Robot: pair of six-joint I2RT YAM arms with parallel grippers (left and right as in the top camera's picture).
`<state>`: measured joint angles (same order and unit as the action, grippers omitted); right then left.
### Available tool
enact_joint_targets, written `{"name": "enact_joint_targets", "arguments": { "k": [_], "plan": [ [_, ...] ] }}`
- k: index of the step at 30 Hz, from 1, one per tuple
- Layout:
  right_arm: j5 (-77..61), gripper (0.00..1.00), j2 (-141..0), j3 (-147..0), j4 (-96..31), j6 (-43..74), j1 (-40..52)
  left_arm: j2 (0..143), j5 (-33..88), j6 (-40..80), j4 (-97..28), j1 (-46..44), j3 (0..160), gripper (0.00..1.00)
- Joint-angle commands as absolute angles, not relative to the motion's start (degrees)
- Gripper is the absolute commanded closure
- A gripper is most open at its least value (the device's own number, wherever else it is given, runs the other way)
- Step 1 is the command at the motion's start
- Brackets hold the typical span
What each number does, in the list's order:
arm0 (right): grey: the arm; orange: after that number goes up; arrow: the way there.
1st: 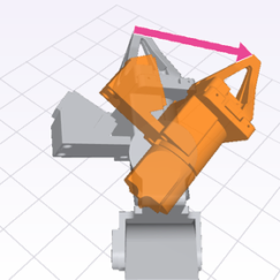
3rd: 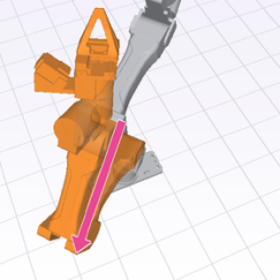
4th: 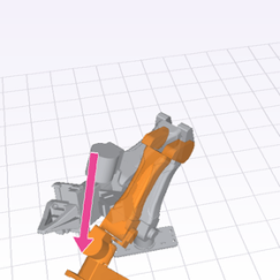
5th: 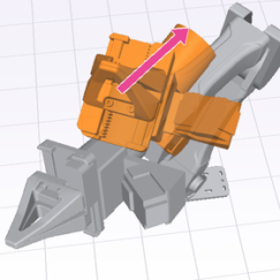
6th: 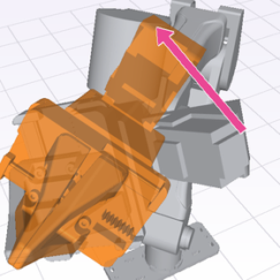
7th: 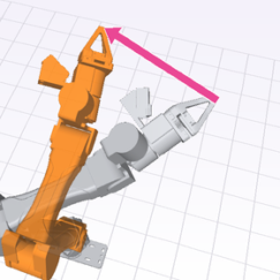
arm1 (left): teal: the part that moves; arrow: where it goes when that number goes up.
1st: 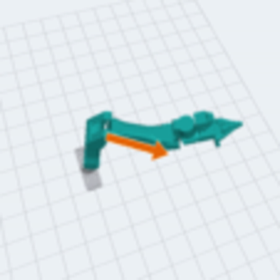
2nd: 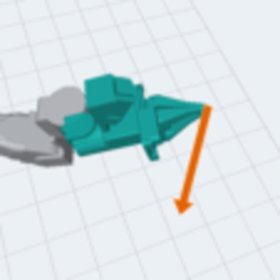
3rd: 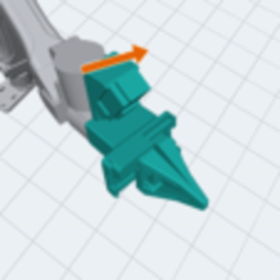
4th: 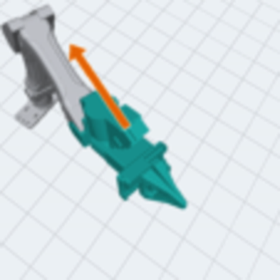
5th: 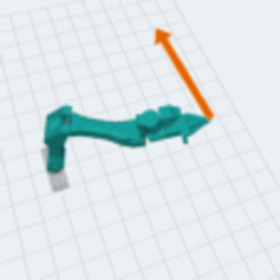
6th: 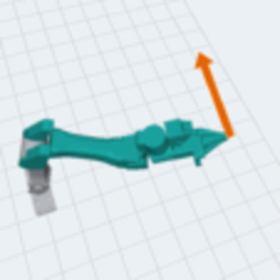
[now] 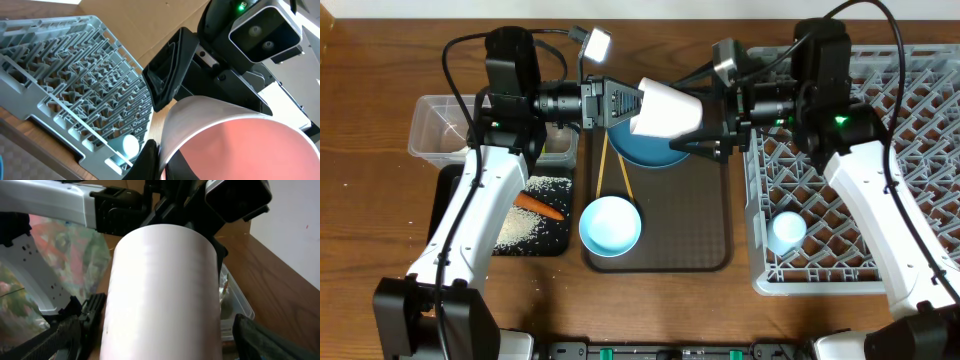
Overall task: Sort waste into correct bins and load items into the dishwasher rack
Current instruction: 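Open the left gripper and pull the pink cup right with the right gripper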
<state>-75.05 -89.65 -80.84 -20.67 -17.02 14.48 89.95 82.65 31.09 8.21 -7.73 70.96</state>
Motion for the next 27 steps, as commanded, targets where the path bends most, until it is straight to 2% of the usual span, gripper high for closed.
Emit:
{"name": "enact_joint_targets", "arguments": {
  "k": [1, 10, 14, 22, 24, 27],
  "plan": [
    [-76.62, 0.1, -90.02, -80.77, -20.56, -16.32, 15.27, 89.91, 81.8, 30.59, 8.82, -7.68, 71.33, 0.94],
    [-73.3, 0.09, -90.15, -80.77, -21.71, -16.29, 16.58, 89.91, 81.84, 33.61, 13.72, -7.68, 71.33, 0.94],
    [-73.3, 0.13, -90.28, -80.77, -21.63, -16.29, 16.58, 89.91, 81.87, 33.61, 14.06, -7.68, 71.33, 0.94],
    [-73.32, 0.28, -90.28, -80.77, -21.15, -16.29, 16.58, 89.91, 81.84, 33.56, 14.04, -7.68, 71.33, 0.93],
    [-73.32, 0.38, -90.28, -80.77, -21.06, -16.29, 16.58, 89.91, 81.84, 33.54, 14.04, -7.68, 71.33, 0.94],
    [-73.36, 0.44, -90.28, -80.77, -20.45, -16.27, 16.58, 89.91, 81.82, 33.54, 14.06, -7.68, 71.33, 0.94]
  ]
}}
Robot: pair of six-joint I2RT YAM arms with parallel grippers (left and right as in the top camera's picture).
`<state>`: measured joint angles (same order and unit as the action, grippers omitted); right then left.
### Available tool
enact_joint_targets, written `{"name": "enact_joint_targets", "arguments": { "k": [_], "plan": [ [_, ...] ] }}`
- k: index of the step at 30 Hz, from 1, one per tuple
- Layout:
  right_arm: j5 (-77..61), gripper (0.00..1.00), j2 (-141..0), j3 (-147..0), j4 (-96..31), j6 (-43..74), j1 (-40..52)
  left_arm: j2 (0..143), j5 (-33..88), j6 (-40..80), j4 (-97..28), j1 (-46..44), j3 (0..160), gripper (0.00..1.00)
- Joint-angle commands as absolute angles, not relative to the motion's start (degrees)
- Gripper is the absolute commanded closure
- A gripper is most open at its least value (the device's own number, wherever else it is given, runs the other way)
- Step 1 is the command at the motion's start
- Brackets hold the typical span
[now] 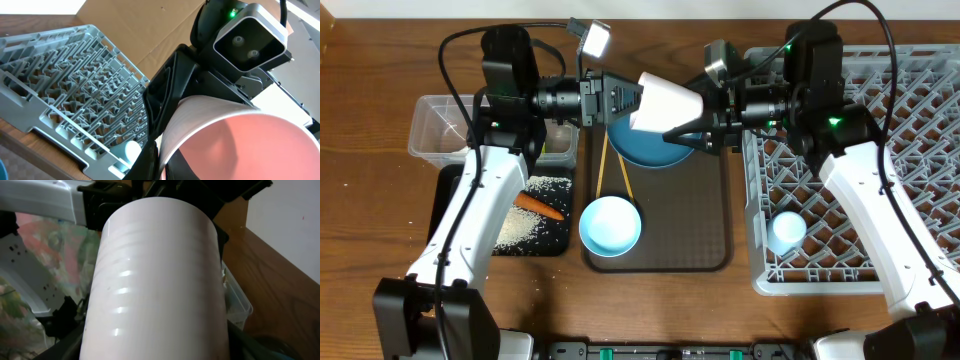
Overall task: Sort waste into correct bins and load items into the dishwasher rack
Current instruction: 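Open the left gripper and pull the pink cup right with the right gripper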
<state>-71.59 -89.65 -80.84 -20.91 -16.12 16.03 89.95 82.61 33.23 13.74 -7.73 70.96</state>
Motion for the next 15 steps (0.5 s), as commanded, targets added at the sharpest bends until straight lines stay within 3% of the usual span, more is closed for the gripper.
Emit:
{"name": "enact_joint_targets", "arguments": {
  "k": [1, 5, 12, 15],
  "plan": [
    [-73.54, 0.44, -90.28, -80.77, -20.23, -16.27, 16.58, 89.91, 81.82, 33.54, 14.04, -7.68, 71.33, 0.94],
    [-73.93, 0.48, -90.28, -80.77, -19.86, -16.1, 16.58, 89.91, 81.84, 33.52, 14.04, -7.68, 71.33, 0.94],
    [-73.91, 0.66, -90.28, -80.77, -18.48, -15.16, 16.51, 89.91, 81.84, 33.52, 14.02, -7.68, 71.33, 0.93],
    [-73.91, 0.67, -90.28, -80.77, -16.99, -13.72, 16.47, 89.91, 81.84, 33.5, 13.91, -7.68, 71.31, 0.92]
  ]
}}
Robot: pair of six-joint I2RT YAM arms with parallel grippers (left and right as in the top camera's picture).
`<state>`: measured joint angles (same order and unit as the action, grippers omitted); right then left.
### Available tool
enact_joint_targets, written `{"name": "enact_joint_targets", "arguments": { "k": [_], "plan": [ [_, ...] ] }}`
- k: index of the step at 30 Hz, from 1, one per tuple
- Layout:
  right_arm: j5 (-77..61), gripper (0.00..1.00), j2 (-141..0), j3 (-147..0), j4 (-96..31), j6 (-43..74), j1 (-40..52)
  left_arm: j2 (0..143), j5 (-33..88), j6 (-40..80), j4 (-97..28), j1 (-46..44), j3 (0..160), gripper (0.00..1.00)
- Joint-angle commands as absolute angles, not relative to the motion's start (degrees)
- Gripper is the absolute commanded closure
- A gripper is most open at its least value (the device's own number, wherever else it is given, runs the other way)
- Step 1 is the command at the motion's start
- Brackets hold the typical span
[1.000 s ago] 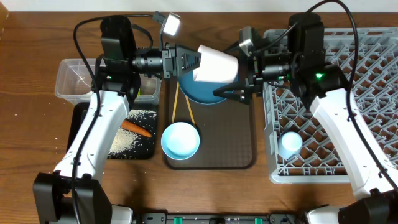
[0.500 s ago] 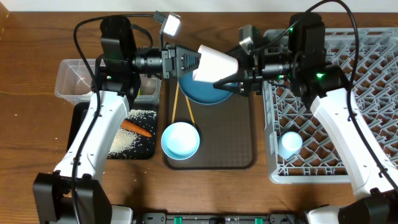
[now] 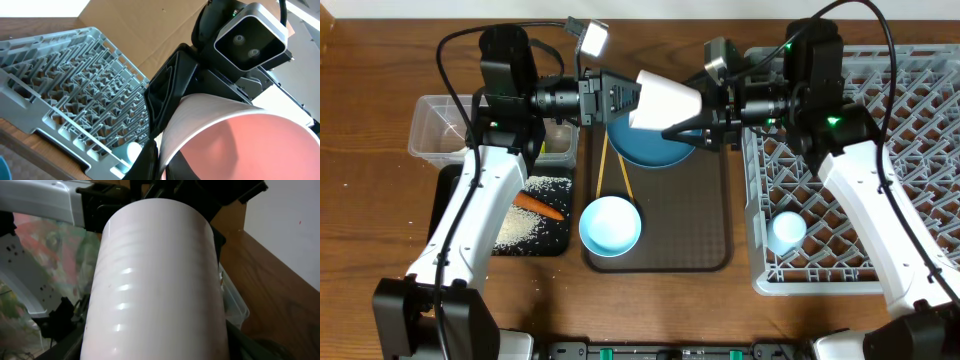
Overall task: Sort waste into correct bins and load items into the dishwasher rack
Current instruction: 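Open the left gripper and pull the pink cup right with the right gripper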
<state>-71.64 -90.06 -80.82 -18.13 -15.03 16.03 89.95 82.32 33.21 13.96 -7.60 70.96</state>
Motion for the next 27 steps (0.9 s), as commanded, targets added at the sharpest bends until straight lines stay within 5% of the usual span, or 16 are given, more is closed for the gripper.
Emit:
{"name": "enact_joint_targets", "arguments": {
  "k": [1, 6, 12, 27],
  "plan": [
    [-73.91, 0.67, -90.28, -80.77, -16.58, -13.65, 16.47, 89.91, 81.84, 33.28, 13.8, -7.68, 71.29, 0.83],
    [-73.84, 0.68, -90.28, -80.77, -16.05, -12.62, 16.47, 89.91, 81.82, 33.01, 13.82, -7.66, 70.22, 0.57],
    [-73.49, 0.7, -90.28, -80.77, -16.1, -12.23, 16.47, 89.91, 81.28, 32.64, 13.89, -7.53, 69.87, 0.45],
    [-66.5, 0.72, -90.28, -80.77, -20.86, -7.92, 13.8, 89.91, 79.85, 32.64, 13.85, -1.1, 69.63, 0.4]
  ]
}}
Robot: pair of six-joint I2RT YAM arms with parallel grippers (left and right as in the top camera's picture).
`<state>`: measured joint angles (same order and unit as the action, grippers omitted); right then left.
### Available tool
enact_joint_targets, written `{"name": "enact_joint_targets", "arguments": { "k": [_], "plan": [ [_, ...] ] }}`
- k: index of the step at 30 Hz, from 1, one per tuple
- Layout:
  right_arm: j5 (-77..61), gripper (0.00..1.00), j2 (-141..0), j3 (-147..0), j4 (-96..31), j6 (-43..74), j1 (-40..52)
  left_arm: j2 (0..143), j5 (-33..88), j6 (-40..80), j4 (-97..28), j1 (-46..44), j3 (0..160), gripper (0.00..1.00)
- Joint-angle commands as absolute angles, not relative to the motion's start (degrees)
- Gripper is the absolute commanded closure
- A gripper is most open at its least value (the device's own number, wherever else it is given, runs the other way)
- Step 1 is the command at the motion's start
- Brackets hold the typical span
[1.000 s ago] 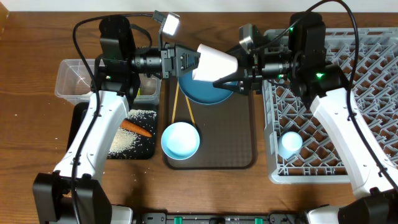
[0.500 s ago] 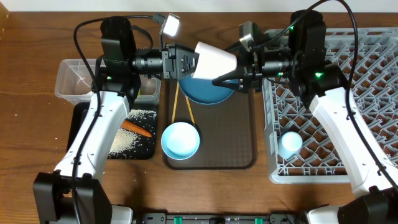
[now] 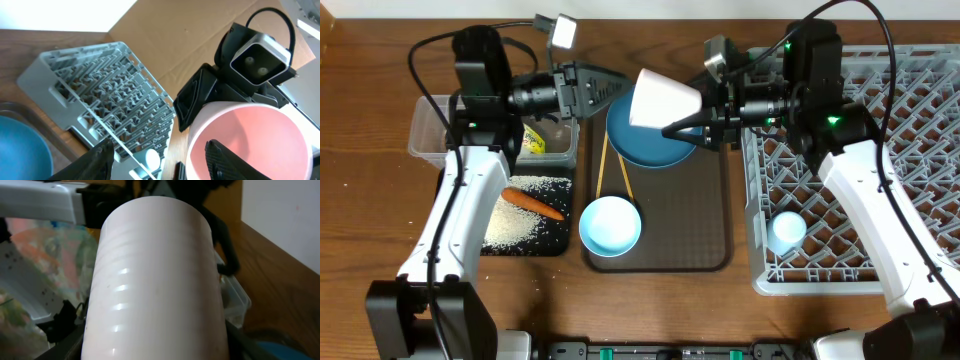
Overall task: Sort waste into correct bins and load items into the dishwasher rack
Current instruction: 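Open the left gripper and pull the pink cup right with the right gripper, then lower the pink cup into the grey dish rack with the right gripper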
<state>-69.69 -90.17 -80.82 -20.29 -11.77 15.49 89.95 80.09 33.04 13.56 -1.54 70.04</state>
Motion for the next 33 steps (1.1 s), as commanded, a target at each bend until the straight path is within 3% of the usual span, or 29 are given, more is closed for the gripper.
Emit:
{"name": "enact_joint_targets", "arguments": {
  "k": [1, 13, 29, 33],
  "plan": [
    [-64.6, 0.73, -90.28, -80.77, -21.65, -6.98, 13.43, 89.91, 79.85, 32.62, 13.82, -1.02, 69.49, 0.41],
    [-48.14, 0.73, -89.45, -82.46, -39.38, -6.44, 7.51, 90.04, 75.7, 30.0, 10.57, -0.97, 68.66, 0.41],
    [-5.58, 0.75, -88.23, -104.03, -86.48, 5.85, 2.72, 90.04, 64.99, 23.99, -4.12, -0.99, 68.66, 0.41],
    [-2.63, 0.87, -88.75, -103.92, -91.44, 6.17, 0.82, 90.04, 64.88, 23.99, -4.29, -1.1, 68.66, 0.41]
  ]
}}
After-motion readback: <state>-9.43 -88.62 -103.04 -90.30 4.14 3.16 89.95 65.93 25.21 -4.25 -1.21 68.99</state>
